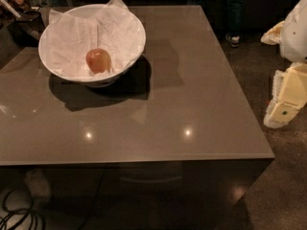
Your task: Pick apple from white bowl
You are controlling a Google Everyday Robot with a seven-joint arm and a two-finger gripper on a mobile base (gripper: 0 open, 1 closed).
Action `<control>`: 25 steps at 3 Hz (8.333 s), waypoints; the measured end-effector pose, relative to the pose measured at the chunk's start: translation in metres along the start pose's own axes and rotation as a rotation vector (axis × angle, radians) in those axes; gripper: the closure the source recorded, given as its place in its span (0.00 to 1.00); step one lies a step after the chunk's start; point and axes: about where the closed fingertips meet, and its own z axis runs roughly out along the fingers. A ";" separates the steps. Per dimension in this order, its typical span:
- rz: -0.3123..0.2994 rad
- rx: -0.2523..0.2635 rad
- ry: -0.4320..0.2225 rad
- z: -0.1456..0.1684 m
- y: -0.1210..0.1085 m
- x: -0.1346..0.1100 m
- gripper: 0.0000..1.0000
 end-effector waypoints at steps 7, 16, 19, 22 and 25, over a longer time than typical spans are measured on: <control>-0.150 0.116 -0.004 -0.007 -0.064 -0.164 0.00; -0.463 -0.043 -0.240 0.120 -0.144 -0.382 0.00; -0.445 -0.124 -0.316 0.156 -0.142 -0.392 0.00; -0.430 -0.186 -0.323 0.174 -0.135 -0.396 0.17; -0.424 -0.249 -0.327 0.199 -0.128 -0.398 0.26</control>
Offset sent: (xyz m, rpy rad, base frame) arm 0.0137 0.0360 0.0240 0.0039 -0.0507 0.0063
